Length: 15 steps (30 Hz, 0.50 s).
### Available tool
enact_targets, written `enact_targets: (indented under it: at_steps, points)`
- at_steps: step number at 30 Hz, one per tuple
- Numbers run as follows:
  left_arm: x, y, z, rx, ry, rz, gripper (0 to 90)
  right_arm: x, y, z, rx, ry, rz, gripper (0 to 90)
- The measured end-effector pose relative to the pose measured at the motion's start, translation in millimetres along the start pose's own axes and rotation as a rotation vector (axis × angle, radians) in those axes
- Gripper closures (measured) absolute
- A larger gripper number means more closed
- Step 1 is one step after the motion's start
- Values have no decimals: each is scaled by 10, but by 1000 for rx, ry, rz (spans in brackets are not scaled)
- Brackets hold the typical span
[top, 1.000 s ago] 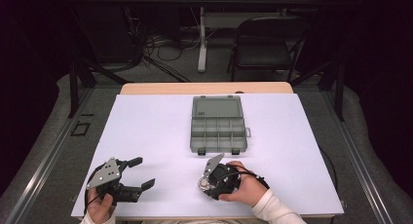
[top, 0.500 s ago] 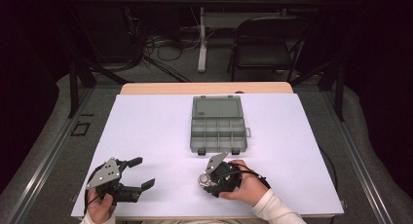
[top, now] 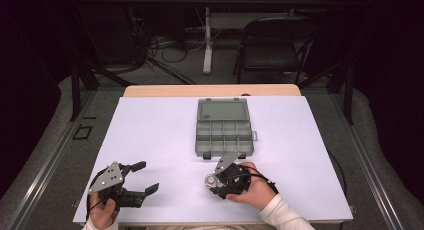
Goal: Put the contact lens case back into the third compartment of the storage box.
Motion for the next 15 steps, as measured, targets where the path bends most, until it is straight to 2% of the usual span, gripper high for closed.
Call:
enact_targets:
  at_steps: [15]
  points:
    - [-2,-3,4,-2,4,7,159,137,63,38,21,-58,38,484]
Point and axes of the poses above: each handheld gripper's, and its own axes: y roughly backward along the jaws, z roughly out of its underside, x roughly to its right, the point moved 7 cm from there along -y, roughly forward along the jaws, and after that the axes turned 1 degree about x, right-handed, at the moved point
